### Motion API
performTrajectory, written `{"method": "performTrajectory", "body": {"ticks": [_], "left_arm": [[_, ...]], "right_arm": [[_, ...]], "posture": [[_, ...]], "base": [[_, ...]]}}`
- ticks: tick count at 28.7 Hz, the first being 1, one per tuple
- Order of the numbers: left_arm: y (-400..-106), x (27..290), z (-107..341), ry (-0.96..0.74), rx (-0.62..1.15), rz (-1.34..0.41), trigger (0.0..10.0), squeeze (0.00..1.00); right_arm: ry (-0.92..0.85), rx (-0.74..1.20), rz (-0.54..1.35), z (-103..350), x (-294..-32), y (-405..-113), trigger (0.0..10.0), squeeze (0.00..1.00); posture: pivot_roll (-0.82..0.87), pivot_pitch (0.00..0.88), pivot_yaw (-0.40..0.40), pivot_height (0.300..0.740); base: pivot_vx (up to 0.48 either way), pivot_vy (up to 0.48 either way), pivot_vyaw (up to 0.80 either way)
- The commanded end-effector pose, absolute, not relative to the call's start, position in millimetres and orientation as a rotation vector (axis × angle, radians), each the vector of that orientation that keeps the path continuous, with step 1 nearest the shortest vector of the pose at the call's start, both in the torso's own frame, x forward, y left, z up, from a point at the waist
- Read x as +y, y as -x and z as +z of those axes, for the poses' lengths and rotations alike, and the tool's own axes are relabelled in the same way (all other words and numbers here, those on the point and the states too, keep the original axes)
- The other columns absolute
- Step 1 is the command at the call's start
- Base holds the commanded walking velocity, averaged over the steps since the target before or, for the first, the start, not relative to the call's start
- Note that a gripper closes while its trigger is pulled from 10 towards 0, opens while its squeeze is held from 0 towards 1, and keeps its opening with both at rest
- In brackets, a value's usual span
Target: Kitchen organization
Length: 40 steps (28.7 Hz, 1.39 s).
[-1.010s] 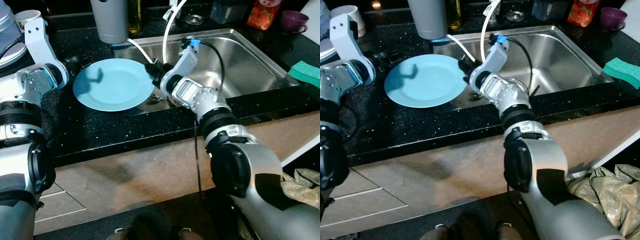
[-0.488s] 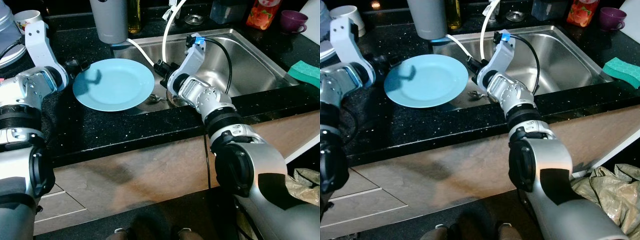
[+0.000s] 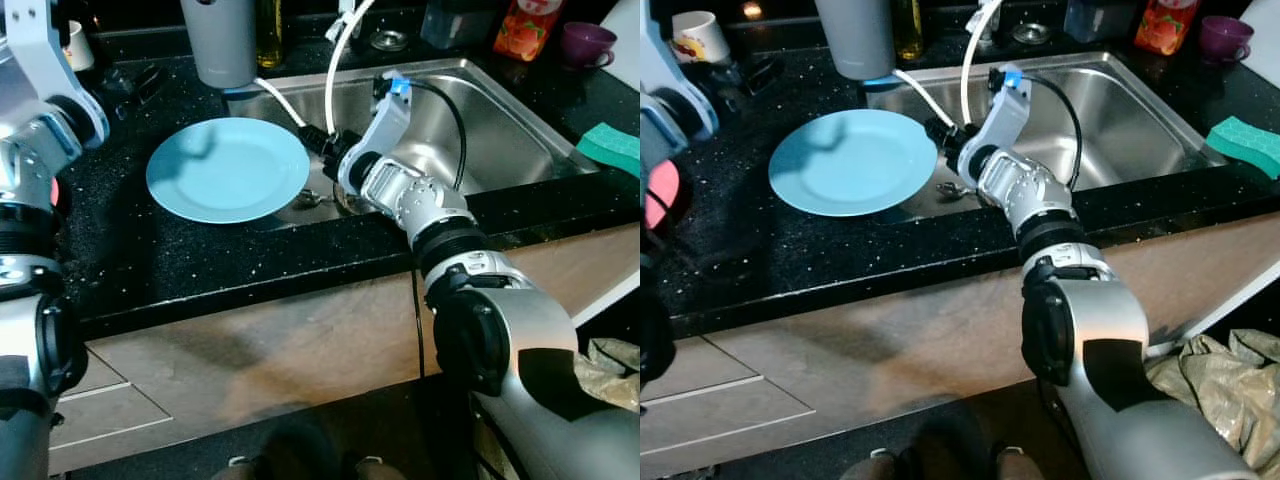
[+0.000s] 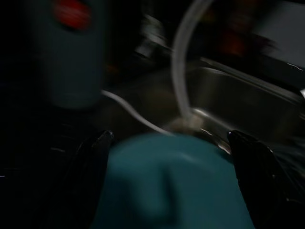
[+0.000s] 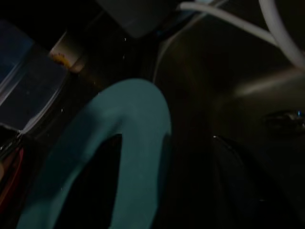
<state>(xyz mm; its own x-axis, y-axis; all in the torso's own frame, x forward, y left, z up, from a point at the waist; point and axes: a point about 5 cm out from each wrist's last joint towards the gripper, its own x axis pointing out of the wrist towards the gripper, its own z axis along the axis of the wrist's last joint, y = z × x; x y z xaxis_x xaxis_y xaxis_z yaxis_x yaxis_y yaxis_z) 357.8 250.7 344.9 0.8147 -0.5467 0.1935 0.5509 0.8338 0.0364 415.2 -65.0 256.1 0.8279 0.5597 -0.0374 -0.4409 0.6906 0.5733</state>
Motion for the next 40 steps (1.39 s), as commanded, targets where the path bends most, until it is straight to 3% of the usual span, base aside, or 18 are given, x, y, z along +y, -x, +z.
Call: {"method": "performTrajectory", "body": {"ticks": [1, 5, 6, 7, 11, 22, 23, 25, 26, 40], "left_arm": [[-350.0, 246.8, 340.7, -0.009, -0.148, -0.680, 10.0, 0.00], [-346.1, 247.6, 333.8, -0.055, -0.103, -0.710, 10.0, 0.00], [-344.6, 250.5, 330.7, -0.069, -0.090, -0.711, 10.0, 0.00], [-343.5, 253.4, 329.2, -0.075, -0.086, -0.707, 10.0, 0.00], [-341.0, 266.0, 324.5, -0.088, -0.072, -0.659, 10.0, 0.00], [-336.4, 258.5, 310.6, -0.106, -0.021, -0.675, 10.0, 0.00], [-336.4, 257.1, 310.0, -0.112, -0.018, -0.677, 10.0, 0.00], [-336.3, 256.2, 309.6, -0.116, -0.016, -0.678, 10.0, 0.00], [-336.1, 255.4, 309.2, -0.123, -0.014, -0.678, 10.0, 0.00], [-337.3, 254.0, 310.3, -0.122, -0.029, -0.652, 10.0, 0.00]], "right_arm": [[-0.560, 0.259, 0.578, 247.2, -62.9, -413.1, 10.0, 1.00], [-0.564, 0.272, 0.577, 245.7, -62.6, -412.8, 10.0, 1.00], [-0.586, 0.282, 0.591, 245.7, -61.9, -412.1, 10.0, 0.20], [-0.607, 0.288, 0.604, 246.1, -61.2, -411.5, 10.0, 0.00], [-0.715, 0.313, 0.681, 250.4, -57.5, -408.2, 10.0, 0.00], [-0.588, 0.326, 0.768, 245.3, -42.1, -402.1, 10.0, 0.00], [-0.585, 0.326, 0.768, 244.8, -41.6, -402.0, 2.9, 0.00], [-0.584, 0.325, 0.768, 244.5, -41.4, -401.9, 2.9, 0.00], [-0.589, 0.325, 0.766, 244.5, -42.0, -402.0, 0.0, 0.00], [-0.613, 0.298, 0.729, 247.1, -50.8, -405.2, 0.0, 0.00]], "posture": [[0.05, 0.152, -0.022, 0.740], [0.05, 0.152, -0.022, 0.740], [0.05, 0.150, -0.025, 0.740], [0.05, 0.150, -0.025, 0.740], [0.05, 0.146, -0.032, 0.740], [0.05, 0.138, -0.033, 0.740], [0.05, 0.138, -0.033, 0.740], [0.05, 0.138, -0.033, 0.740], [0.05, 0.136, -0.033, 0.740], [0.05, 0.139, -0.031, 0.740]], "base": [[0.000, 0.000, 0.00], [0.000, 0.000, 0.00], [0.000, 0.000, 0.00], [0.000, 0.000, 0.00], [0.000, 0.000, 0.00], [0.000, 0.000, 0.00], [0.000, 0.000, 0.00], [0.000, 0.000, 0.00], [0.000, 0.000, 0.00], [0.000, 0.000, 0.00]]}}
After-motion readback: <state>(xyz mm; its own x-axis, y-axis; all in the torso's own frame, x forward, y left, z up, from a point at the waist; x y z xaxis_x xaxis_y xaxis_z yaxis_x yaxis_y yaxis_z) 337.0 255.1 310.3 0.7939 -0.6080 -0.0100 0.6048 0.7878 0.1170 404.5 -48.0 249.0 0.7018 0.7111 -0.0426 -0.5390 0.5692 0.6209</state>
